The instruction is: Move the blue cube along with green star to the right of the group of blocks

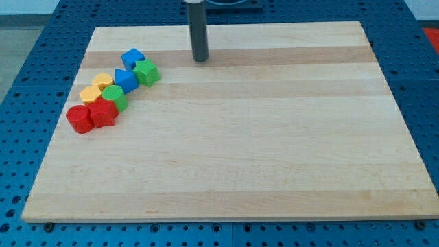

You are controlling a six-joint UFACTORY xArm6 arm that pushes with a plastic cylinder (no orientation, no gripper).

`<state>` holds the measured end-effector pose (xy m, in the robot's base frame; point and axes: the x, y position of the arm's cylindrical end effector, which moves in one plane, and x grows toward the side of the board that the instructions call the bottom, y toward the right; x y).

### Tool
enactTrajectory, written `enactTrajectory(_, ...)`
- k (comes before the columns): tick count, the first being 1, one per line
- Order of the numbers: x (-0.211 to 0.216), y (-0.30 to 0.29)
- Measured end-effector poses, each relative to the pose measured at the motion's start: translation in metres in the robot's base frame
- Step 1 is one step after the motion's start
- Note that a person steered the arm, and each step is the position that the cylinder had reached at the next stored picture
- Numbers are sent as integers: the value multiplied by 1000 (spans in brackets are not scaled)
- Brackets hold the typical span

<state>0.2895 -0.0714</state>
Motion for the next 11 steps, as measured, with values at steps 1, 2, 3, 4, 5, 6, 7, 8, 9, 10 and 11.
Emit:
enactTrajectory(1,-12,-56)
enactTrajectory(2,-24,-110)
enactTrajectory(3,-29,-162)
enactTrajectory(4,-14,-199)
enactTrajectory(5,8,-199)
enactTrajectory(6,8,-181)
enactTrajectory(7,8,-154)
enactTrajectory(8,8,-123)
enactTrajectory(9,8,-98)
enactTrajectory(10,11,-86)
enactTrajectory(11,45,-84)
